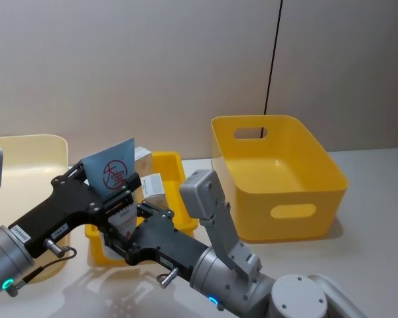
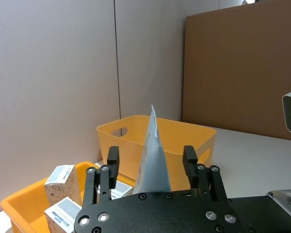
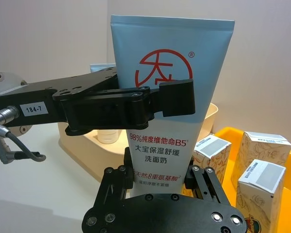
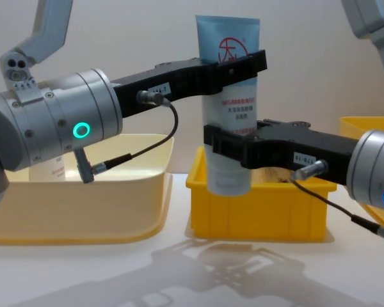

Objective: Bimanual collaborative sorting of washing and personal care products

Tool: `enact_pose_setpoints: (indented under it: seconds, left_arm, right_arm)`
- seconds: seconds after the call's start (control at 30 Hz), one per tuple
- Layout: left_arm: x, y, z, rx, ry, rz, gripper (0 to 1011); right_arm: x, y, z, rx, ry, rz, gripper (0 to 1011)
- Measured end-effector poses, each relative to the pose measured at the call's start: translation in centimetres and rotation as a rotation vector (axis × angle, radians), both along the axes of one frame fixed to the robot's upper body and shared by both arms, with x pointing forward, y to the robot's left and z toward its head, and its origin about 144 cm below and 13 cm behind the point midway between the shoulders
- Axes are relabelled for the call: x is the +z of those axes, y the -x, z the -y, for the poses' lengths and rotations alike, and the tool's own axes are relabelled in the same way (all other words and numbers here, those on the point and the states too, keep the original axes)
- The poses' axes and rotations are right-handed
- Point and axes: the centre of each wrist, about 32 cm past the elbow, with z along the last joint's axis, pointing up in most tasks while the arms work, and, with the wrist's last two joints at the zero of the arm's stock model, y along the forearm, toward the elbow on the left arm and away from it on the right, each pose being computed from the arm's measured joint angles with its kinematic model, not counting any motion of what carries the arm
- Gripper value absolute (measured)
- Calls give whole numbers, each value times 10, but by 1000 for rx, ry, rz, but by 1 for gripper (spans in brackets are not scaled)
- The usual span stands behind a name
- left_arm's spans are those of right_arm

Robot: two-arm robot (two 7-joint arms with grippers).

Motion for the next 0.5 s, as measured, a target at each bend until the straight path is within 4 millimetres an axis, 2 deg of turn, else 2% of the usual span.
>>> enact_pose_setpoints:
  seconds: [0.27,0.5]
  left_arm:
    - [0,0,0,0,0,0,1003]
    - [0,0,0,0,0,0,1003]
  right_arm:
    - [2,5,10,-55,-2,11,504]
    - [5,11,25,-136,2,37,463]
